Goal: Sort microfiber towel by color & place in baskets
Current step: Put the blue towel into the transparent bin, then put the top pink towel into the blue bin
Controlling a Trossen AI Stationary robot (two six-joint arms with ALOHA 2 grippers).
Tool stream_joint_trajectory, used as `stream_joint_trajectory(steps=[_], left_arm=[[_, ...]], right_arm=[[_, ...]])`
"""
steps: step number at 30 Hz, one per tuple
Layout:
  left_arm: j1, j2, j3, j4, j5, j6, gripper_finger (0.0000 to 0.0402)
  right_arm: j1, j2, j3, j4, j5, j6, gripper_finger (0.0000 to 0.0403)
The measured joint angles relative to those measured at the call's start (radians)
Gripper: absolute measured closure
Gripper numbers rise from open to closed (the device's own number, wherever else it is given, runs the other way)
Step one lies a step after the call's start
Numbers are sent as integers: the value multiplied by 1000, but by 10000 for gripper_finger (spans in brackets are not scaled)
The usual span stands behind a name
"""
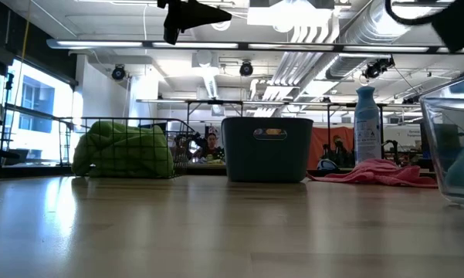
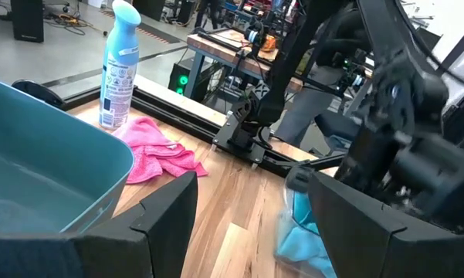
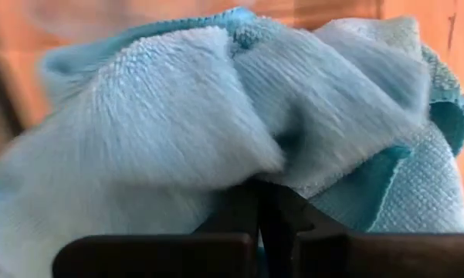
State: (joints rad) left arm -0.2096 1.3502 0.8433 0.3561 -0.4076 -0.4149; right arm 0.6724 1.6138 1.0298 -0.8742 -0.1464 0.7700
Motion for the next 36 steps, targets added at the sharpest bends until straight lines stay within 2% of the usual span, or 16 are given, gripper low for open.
stream_joint_trajectory(steps=[11, 16, 19, 23, 27, 30, 36], left_arm=[[36, 0, 0, 1, 5, 0, 167], [54, -13, 0, 2, 47, -1, 167], [54, -35, 0, -2, 93, -1, 167], [54, -88, 0, -31, 158, -1, 167], [47, -173, 0, -113, 219, -2, 167], [33, -241, 0, -185, 219, -3, 167], [2, -352, 0, -295, 213, 6, 167]], right_arm=[[-5, -295, 1, -18, 4, 88, 403], [-26, -423, 1, -17, 32, 149, 403], [-46, -481, 1, 24, 106, 180, 402], [-90, -509, 2, 130, 272, 141, 397], [-153, -490, 3, 196, 384, 72, 369], [-199, -459, 3, 206, 437, 49, 332], [-289, -377, 3, 200, 471, 117, 239]])
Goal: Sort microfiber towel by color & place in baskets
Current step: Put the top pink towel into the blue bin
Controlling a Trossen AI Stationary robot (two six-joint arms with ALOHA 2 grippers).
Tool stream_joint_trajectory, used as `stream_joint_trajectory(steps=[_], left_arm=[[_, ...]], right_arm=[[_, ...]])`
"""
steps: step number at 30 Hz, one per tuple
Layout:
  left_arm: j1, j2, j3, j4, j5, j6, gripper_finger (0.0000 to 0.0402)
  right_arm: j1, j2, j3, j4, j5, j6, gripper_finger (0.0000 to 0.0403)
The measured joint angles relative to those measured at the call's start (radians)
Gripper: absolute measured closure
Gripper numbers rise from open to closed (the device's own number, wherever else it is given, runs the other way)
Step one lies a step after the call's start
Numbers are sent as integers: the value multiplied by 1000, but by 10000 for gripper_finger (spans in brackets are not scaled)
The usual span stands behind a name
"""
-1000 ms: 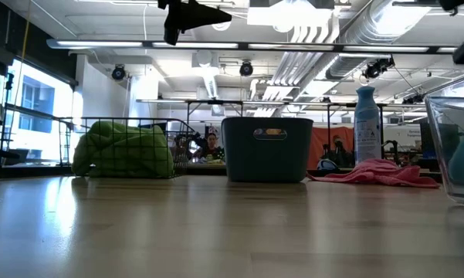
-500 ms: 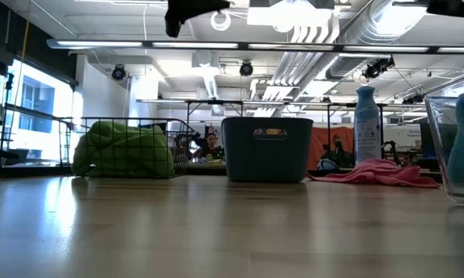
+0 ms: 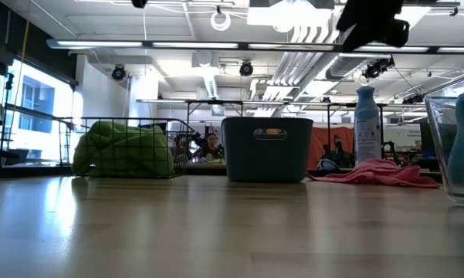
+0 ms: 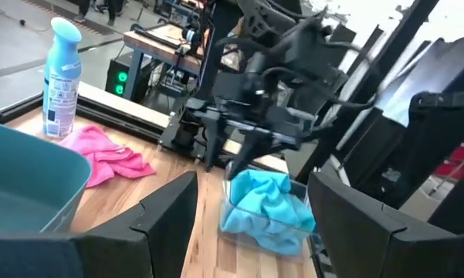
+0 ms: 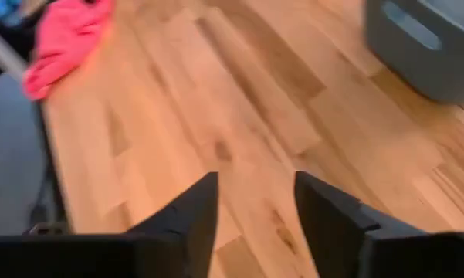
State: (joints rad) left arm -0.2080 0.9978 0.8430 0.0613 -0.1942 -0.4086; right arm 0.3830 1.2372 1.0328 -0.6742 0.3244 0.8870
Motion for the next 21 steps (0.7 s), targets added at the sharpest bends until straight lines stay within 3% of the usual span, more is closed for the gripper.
stream_joint_trajectory(steps=[5, 8, 15, 21], left_arm=[[-31, -65, 0, -81, -32, 19, 167], [-44, -101, 0, -117, -53, 45, 167], [-47, -173, 0, -124, -55, 133, 167], [-41, -207, 0, -125, -56, 150, 167]], right_arm=[[-74, 49, 0, -13, 0, 45, 175], [-128, 52, 0, -77, 19, 166, 154], [-258, 57, 0, -410, 80, 627, 146], [-391, 56, 0, -569, 146, 767, 146]])
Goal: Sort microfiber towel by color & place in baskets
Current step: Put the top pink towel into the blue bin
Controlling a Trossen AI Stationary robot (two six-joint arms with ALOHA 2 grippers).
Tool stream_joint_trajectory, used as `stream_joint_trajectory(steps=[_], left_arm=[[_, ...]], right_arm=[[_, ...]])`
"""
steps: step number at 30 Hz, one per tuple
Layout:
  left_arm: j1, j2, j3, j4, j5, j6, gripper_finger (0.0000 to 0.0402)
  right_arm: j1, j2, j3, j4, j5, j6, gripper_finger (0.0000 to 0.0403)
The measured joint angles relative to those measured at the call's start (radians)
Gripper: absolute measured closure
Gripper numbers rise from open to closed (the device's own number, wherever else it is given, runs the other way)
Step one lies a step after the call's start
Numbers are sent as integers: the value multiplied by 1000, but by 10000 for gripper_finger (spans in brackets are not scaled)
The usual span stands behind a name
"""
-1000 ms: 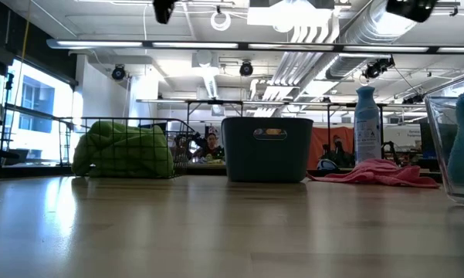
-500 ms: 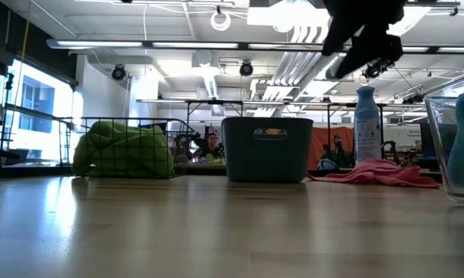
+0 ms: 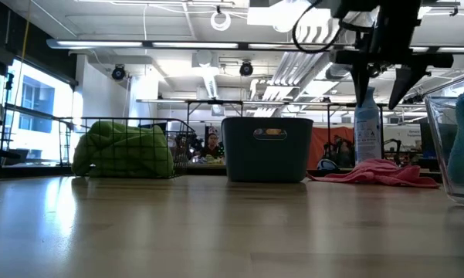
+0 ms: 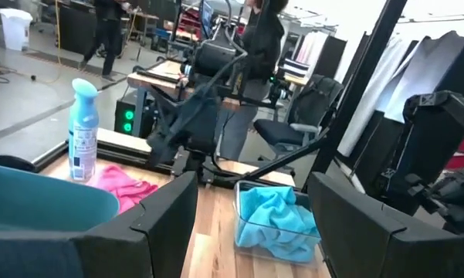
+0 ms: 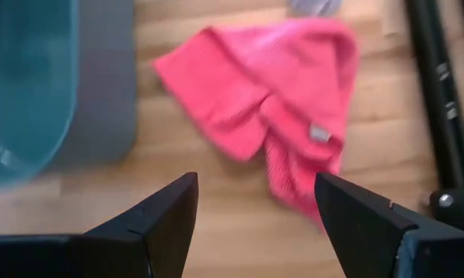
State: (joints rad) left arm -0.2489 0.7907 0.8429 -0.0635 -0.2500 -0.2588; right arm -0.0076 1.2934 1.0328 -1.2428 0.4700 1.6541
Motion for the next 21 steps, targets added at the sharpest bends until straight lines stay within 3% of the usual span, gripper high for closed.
stream_joint_trajectory(steps=[8, 13, 21], left_arm=[[8, 16, 0, 10, -87, 1, 167], [38, 23, 0, 16, -106, -37, 167], [86, 24, 0, 16, -184, -53, 167]], right_arm=[[-256, 0, 0, 34, 8, -231, 146], [-377, -1, -7, 136, -65, -469, 146], [-464, -1, -214, 380, -198, -529, 146]])
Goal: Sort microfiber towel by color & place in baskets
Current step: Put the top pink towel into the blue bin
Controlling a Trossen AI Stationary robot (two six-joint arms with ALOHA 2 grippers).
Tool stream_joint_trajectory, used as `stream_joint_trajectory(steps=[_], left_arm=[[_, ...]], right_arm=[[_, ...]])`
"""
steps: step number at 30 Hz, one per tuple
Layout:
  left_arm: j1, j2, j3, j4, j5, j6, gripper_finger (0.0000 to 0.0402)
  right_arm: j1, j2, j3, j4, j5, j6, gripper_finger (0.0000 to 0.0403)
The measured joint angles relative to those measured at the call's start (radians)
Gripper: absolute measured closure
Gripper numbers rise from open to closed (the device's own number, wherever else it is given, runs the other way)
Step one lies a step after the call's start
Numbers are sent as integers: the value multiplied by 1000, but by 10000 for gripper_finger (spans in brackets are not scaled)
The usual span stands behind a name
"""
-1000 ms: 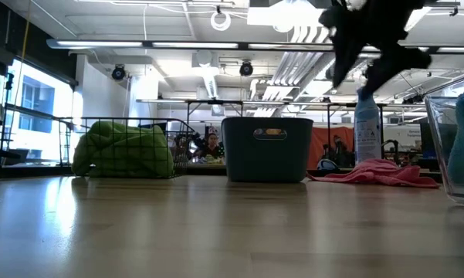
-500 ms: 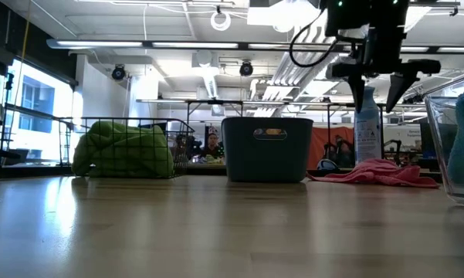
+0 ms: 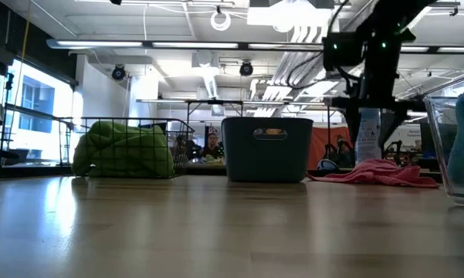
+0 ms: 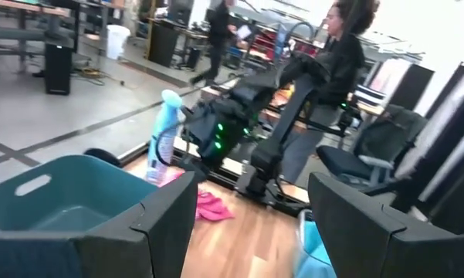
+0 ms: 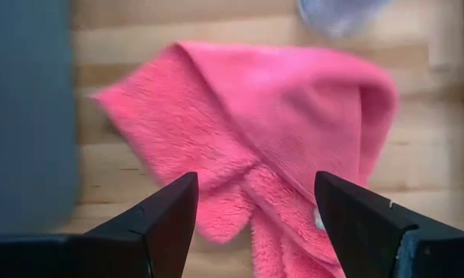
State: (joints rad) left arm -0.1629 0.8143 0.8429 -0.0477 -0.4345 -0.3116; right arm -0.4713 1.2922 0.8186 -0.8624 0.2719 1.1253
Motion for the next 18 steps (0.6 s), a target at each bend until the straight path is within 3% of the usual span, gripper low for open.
stream_joint_trajectory(steps=[8, 18], left_arm=[[88, 0, 0, 0, 15, 42, 167], [234, 0, 0, -1, 277, 53, 167]], right_arm=[[-57, 0, -91, 61, 8, 79, 146], [-128, 56, -67, 67, 33, 118, 146]])
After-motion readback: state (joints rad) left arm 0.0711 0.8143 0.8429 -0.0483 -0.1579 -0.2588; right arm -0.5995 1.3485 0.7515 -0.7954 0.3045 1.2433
